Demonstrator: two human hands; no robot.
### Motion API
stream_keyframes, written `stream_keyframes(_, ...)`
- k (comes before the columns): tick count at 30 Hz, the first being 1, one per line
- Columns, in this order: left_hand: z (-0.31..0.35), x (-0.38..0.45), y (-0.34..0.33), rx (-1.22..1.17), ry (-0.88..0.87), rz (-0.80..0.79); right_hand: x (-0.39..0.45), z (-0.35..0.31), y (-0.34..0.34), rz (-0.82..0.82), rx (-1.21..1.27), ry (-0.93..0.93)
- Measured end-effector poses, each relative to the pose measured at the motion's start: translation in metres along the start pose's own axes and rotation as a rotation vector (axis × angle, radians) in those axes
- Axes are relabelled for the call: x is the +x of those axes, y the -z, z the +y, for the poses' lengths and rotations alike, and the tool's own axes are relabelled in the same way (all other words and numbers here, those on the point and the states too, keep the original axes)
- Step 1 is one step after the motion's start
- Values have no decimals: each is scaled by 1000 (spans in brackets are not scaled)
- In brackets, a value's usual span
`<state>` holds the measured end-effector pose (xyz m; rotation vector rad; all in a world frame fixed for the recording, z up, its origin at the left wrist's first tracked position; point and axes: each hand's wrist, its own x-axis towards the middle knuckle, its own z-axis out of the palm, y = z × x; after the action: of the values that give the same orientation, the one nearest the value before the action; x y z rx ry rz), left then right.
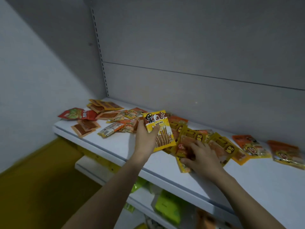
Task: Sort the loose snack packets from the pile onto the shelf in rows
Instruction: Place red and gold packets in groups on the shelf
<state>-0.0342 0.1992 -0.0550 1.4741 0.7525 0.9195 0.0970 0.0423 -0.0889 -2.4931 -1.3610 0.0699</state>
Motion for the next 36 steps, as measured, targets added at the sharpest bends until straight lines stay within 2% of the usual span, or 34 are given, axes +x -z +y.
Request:
stream_keyframes(2, 1, -4, 0, -110, 78, -4, 2, 0, -2, 144, 225, 31)
stream_keyframes(4, -2, -7, -10, -169, 146, -77, 3, -4, 2, 275, 526, 24)
stream_keyframes(9, -2, -10, -61, -278, 198, -260, -15, -2, 27, 356, 1068, -180)
stream_keyframes(11, -2, -13, -90, -275, 193, -324, -31, 12, 41, 418, 1187, -305)
stream_keyframes(14, -7, -28, -136, -249, 202, -476, -59, 39, 57, 537, 1104, -407)
stream_keyframes(16, -11, -50, -162, -222, 213, -586, -81, 60, 60, 554, 1001, -459)
stream_keyframes(19, -11, -82, -199, -162, 219, -753, -117, 95, 69, 558, 973, -550)
stream_keyframes(22, -5, -106, -240, -62, 158, -878, -151, 142, 87, 585, 941, -625)
stream_keyframes(25, -4, -136, -279, 156, 17, -965, -189, 195, 103, 619, 919, -703)
stream_keyframes(27, -11, -157, -302, 333, -106, -979, -213, 232, 115, 622, 905, -745)
stream_keyframes(30, -31, -178, -333, 791, -507, -888, -247, 284, 134, 615, 812, -806)
stream_keyframes(31, -37, -183, -338, 879, -587, -862, -256, 300, 139, 614, 780, -828)
stream_keyframes(33, -45, -186, -342, 936, -631, -835, -271, 328, 149, 603, 739, -868)
stream_keyframes(36, -48, -183, -342, 946, -574, -817, -286, 360, 161, 577, 643, -908)
